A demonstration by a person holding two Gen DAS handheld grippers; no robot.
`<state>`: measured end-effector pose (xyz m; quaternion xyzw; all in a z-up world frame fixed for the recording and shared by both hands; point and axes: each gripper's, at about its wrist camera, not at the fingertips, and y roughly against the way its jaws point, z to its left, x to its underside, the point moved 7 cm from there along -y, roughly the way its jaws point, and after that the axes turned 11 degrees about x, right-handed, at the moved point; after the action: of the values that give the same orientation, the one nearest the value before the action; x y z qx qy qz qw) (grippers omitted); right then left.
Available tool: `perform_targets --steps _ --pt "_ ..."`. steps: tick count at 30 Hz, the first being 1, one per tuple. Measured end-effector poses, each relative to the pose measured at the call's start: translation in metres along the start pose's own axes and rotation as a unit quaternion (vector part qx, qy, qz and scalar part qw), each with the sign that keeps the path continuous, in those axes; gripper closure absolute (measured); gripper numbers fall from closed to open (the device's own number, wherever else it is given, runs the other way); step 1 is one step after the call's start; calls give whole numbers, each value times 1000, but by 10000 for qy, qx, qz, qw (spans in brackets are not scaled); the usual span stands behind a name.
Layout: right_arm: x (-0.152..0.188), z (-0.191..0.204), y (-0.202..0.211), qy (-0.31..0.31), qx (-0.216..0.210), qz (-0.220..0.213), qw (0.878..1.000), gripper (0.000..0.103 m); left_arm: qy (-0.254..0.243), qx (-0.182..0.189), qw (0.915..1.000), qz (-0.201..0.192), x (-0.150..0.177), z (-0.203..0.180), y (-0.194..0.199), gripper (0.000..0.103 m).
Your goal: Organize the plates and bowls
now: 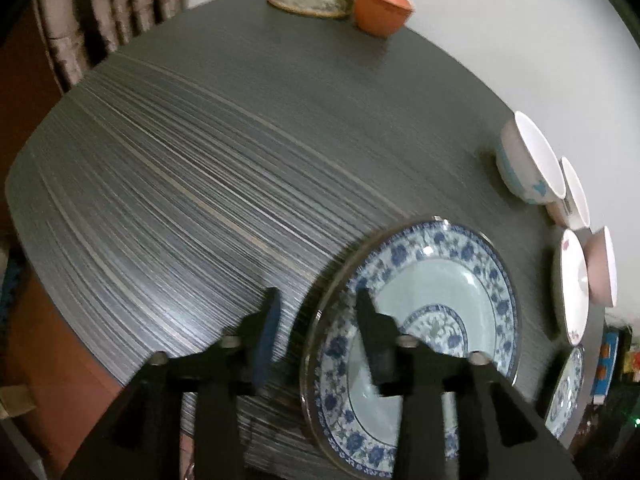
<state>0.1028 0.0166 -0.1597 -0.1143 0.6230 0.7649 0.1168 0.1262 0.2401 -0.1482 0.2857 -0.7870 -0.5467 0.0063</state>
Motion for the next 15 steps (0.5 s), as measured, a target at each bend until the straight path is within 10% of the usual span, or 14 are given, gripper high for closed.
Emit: perform_targets --steps 15 --pt "3 -30 41 334 154 -456 9983 87 -615 -452 9945 -713 -1 -15 19 50"
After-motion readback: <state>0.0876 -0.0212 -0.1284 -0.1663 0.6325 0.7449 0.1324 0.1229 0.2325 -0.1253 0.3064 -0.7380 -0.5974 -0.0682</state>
